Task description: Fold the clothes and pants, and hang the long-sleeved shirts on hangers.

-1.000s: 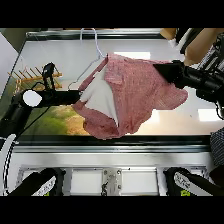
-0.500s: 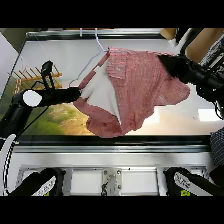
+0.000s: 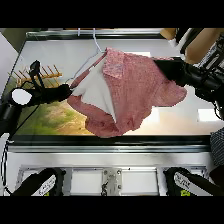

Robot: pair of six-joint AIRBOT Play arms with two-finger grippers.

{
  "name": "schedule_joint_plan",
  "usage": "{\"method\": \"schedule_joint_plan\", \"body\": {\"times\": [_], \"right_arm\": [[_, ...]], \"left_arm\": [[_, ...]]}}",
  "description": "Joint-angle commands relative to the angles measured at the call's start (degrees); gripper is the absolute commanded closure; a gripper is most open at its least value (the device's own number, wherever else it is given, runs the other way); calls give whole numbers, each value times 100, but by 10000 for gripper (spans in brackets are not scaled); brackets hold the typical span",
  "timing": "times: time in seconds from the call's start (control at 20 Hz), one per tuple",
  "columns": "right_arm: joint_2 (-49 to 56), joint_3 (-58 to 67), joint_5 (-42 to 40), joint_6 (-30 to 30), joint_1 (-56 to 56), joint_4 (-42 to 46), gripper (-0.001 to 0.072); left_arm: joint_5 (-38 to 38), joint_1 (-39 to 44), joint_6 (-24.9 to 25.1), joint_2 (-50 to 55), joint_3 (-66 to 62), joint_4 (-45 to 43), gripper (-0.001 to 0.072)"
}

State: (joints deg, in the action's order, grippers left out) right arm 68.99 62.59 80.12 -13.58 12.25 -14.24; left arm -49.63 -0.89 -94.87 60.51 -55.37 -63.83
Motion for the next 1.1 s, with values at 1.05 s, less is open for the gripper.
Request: {"method": "schedule_joint_plan", "body": {"times": [1.05], "right_arm": [[-2,-1211,470,1150,-31,-1309,697]], "left_arm": [[-1139,645,332,-236,-1725,-688,692]]}}
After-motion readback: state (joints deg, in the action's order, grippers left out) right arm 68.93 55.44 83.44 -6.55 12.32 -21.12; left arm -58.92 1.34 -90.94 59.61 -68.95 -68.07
